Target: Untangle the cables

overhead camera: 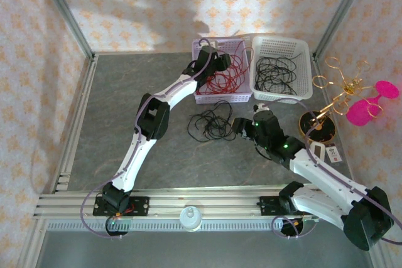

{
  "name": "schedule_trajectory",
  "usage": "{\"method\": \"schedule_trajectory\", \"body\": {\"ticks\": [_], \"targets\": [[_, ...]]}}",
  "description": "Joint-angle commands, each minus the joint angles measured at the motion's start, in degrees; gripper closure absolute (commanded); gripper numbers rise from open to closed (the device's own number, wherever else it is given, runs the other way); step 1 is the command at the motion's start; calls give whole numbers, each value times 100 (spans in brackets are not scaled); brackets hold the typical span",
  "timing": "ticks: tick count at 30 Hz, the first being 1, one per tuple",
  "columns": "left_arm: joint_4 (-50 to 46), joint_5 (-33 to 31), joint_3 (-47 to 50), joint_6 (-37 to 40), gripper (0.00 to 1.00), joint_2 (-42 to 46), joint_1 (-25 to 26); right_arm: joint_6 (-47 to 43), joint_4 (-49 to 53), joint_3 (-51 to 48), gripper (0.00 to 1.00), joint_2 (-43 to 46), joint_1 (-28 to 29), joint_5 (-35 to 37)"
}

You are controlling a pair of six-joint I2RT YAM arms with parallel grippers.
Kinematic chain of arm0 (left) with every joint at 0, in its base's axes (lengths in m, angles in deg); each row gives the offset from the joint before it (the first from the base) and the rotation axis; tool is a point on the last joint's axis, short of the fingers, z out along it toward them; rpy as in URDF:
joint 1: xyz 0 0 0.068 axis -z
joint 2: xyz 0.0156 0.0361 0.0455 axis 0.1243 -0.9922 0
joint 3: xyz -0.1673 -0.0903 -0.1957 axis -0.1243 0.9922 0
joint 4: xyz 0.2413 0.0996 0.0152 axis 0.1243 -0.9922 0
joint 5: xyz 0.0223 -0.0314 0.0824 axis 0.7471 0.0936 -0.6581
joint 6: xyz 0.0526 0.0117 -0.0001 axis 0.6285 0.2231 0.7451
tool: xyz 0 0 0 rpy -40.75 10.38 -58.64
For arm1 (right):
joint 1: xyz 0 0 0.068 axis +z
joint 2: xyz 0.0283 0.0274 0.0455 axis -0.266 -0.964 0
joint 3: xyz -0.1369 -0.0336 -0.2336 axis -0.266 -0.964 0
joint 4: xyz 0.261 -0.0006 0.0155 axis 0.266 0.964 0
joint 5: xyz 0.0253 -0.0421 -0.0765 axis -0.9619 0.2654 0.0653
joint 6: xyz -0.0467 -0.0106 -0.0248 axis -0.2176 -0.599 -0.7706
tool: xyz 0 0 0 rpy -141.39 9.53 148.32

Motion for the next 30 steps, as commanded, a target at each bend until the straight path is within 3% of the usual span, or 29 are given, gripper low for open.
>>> {"method": "schedule_trajectory", "body": {"ticks": [1,10,18,25,30], "targets": [[-149,77,185,-19,41,343,-47,25,-259,27,48,-40,-7,57],[218,179,1311,225,38,1651,-45,-594,525,525,46,-80,-194,813],[532,30,3542,505,39,3512,-23,-1058,413,1423,49,-897,-1752,-356],[833,173,5754,483,39,5374,31,-1092,-1064,3083,47,-3395,-2533,-916],[725,352,6956,473,39,6416,86,-1629,-964,5107,47,-5480,-2578,-576]]}}
